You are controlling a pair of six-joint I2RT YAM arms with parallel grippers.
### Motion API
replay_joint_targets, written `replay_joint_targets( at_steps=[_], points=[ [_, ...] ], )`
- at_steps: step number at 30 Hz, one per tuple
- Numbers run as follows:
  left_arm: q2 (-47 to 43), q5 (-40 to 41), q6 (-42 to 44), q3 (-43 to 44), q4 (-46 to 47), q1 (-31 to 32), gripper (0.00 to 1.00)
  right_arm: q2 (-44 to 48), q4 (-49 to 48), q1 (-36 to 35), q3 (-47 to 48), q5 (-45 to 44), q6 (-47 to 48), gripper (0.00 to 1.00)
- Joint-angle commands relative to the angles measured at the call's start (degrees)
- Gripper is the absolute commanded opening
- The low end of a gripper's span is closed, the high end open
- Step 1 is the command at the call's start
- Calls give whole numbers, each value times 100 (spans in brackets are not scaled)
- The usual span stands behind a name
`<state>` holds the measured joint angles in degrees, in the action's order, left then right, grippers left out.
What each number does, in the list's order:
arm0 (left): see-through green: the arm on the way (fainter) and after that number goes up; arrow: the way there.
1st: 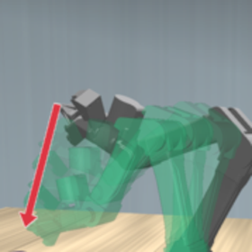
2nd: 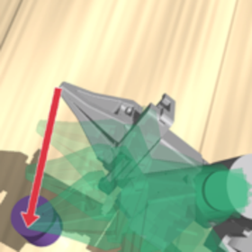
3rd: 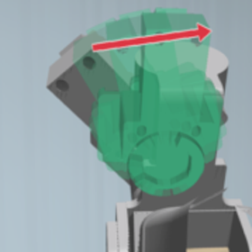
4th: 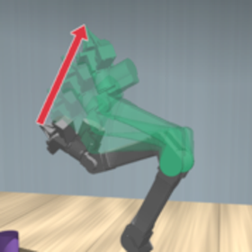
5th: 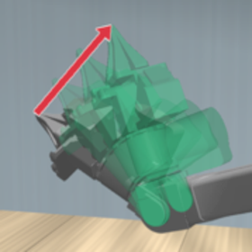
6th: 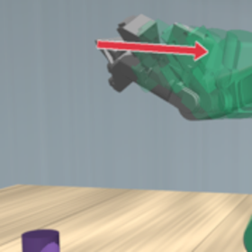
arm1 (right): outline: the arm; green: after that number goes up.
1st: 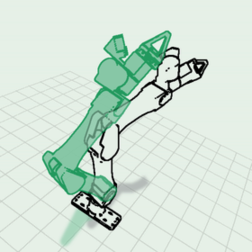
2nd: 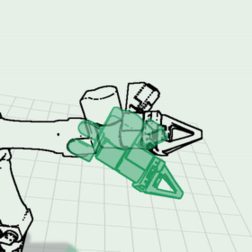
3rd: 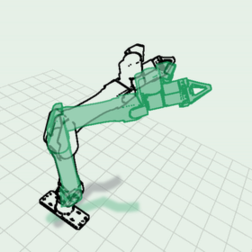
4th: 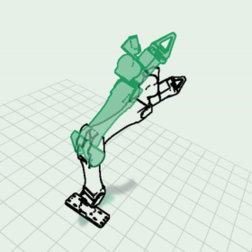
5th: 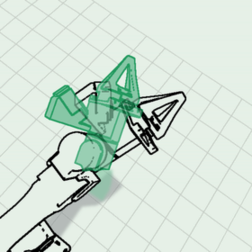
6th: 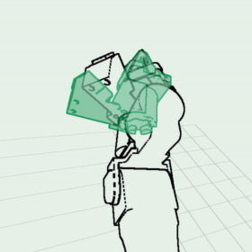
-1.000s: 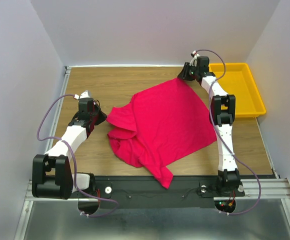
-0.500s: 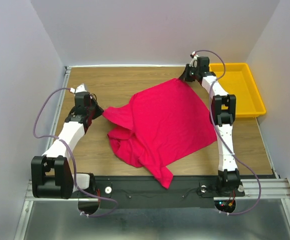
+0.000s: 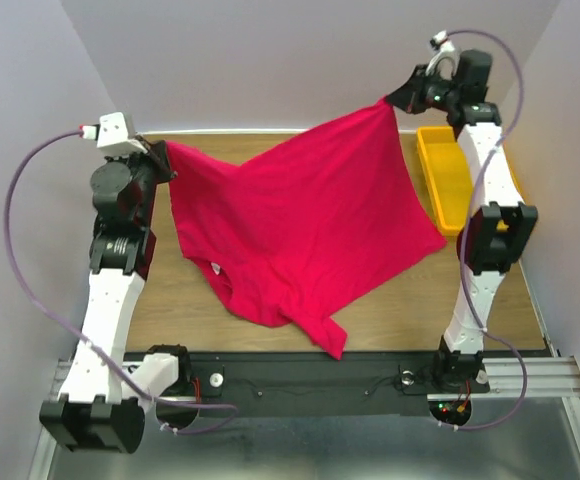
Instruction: Fold and stack the t-shirts
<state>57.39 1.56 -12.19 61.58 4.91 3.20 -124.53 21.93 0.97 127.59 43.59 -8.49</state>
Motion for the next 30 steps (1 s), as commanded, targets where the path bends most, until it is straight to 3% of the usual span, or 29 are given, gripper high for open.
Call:
replay_joint_targets(
  at_steps=[1, 6, 11, 15, 21, 26, 30],
  points=[
    [-823, -130, 673, 101, 1492, -30, 0, 1419, -286, 262, 3, 457, 322, 1],
    [-1493, -587, 543, 187, 2400, -30, 0, 2510, -286, 544, 222, 353, 190, 1],
    [-1906, -508, 445, 1021, 2761, -30, 0, 3574, -269, 606, 775, -446, 225, 0],
    [-2029, -464, 357, 1759, 2832, -30, 0, 3979, -225, 606, 1504, -1552, 199, 1],
    [-2030, -560, 85, 2683, 2849, -30, 0, 4288, -172, 606, 2384, -2433, 208, 1],
    [-1950, -692, -100, 2939, 2788, -30, 0, 4595, -146, 606, 2254, -2716, 366, 0],
    [-1968, -578, -153, 2518, 2717, -30, 0, 4841, -102, 606, 1534, -2654, 418, 1]
  ],
)
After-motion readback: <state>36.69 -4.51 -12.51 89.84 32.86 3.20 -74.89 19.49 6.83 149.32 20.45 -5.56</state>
